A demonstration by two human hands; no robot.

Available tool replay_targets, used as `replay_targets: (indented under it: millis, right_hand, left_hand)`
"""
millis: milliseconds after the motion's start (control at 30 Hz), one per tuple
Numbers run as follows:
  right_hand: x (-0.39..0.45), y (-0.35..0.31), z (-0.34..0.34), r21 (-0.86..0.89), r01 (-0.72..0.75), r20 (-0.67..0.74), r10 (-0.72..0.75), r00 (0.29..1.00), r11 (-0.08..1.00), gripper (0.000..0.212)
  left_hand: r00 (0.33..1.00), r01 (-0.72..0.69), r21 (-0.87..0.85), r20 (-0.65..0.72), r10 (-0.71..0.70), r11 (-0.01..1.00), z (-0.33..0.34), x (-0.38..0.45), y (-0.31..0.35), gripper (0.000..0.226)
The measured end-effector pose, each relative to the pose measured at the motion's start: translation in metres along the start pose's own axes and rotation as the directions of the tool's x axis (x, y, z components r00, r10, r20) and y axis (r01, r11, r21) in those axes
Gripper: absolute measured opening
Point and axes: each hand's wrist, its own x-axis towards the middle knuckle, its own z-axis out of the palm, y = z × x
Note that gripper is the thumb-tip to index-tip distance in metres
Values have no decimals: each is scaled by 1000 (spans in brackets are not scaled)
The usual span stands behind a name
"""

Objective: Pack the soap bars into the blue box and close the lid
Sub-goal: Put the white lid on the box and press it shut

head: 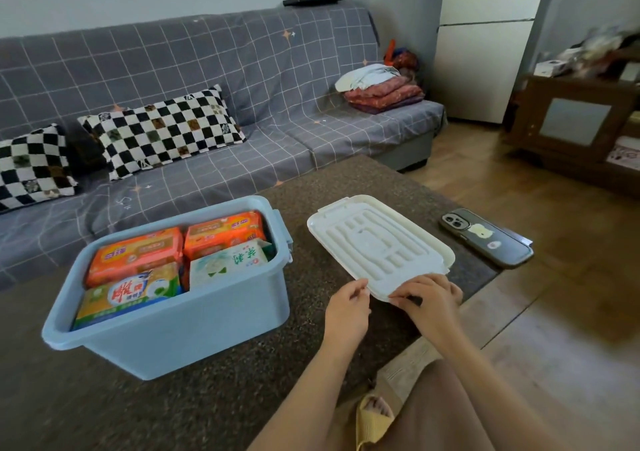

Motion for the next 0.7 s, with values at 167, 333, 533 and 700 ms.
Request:
replay_targets:
  millis: [167, 333, 533, 700]
  right_hand:
    - [0, -21, -17, 128, 62, -144, -43, 989, 990, 5]
    - [2, -60, -49, 183, 118, -221, -76, 972, 976, 8]
    - [-7, -103, -84, 343, 136, -259, -45, 965, 929, 9]
    - [-24, -150, -112, 503, 272, -337, -103, 936, 820, 12]
  left_hand:
    - [993, -118, -121, 3, 119, 986, -5, -7, 19, 41]
    - [970, -240, -132, -52, 236, 962, -9, -23, 51, 43]
    - [942, -335, -175, -94, 323, 926, -22, -50, 93, 41]
    - [872, -489, -246, -163, 462, 837, -47, -73, 120, 41]
